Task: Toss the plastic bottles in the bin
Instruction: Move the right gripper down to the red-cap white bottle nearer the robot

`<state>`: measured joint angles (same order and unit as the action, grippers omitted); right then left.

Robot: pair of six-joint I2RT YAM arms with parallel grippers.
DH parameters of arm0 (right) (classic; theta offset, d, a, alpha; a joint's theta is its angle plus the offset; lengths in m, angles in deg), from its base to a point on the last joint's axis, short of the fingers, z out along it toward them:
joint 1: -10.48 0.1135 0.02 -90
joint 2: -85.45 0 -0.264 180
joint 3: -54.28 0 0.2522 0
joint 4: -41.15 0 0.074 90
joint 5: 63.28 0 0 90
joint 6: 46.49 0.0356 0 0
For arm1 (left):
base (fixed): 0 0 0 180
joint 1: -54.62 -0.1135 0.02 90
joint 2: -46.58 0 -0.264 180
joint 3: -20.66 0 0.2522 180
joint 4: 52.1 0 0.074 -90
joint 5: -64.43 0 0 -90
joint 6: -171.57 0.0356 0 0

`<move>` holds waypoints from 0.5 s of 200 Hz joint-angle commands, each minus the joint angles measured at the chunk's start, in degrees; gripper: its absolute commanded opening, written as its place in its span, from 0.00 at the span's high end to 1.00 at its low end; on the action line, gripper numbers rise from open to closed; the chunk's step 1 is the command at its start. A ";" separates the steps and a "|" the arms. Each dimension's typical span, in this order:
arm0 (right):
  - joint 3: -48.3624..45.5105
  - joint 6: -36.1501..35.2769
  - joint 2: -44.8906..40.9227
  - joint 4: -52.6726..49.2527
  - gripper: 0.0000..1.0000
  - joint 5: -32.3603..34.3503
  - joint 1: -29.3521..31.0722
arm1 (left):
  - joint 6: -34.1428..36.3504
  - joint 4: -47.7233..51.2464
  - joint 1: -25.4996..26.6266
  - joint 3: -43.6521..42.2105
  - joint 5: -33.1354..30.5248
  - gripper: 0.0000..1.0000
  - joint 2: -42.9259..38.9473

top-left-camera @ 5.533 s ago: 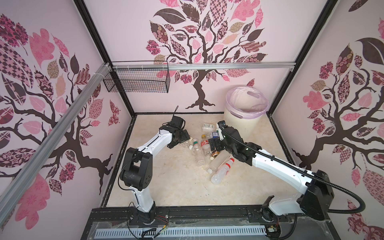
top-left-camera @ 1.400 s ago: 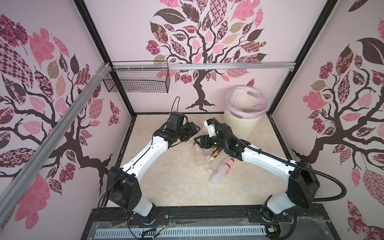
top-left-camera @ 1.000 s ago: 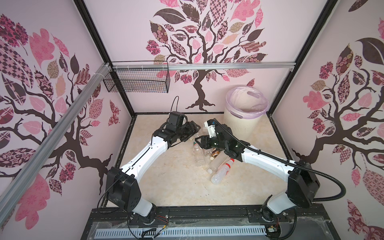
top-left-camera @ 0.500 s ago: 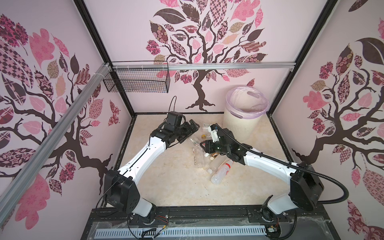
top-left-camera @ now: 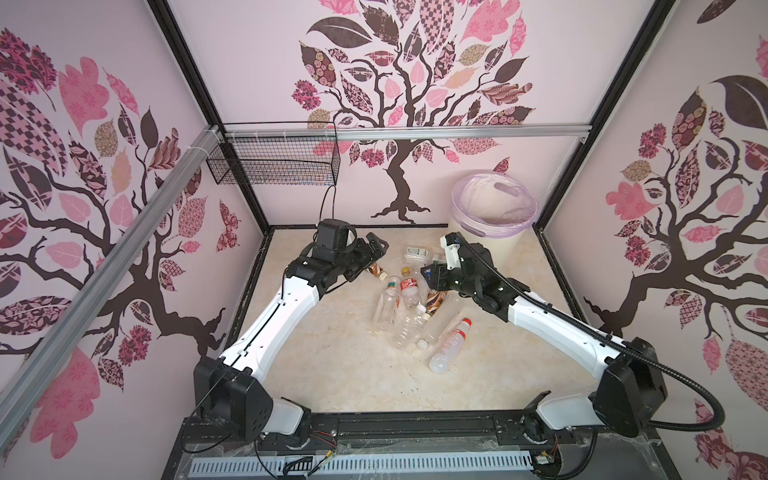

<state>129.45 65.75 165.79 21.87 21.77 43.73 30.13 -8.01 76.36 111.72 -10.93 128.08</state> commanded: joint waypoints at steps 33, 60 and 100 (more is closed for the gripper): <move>-4.62 1.14 0.29 0.38 0.29 -1.30 0.23 | 1.16 -0.44 -0.42 -4.26 0.79 0.02 0.33; -6.54 1.23 -0.14 0.48 0.21 -0.72 0.25 | 1.39 -0.53 -0.56 -4.69 1.10 0.02 0.63; -9.47 2.07 -4.15 -5.03 0.01 7.09 0.23 | 1.64 -0.62 -0.56 -5.60 1.87 0.02 0.65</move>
<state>120.95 66.95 165.72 21.54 22.49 43.73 30.64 -8.29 76.01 108.20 -9.89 128.40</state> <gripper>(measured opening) 0.967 0.983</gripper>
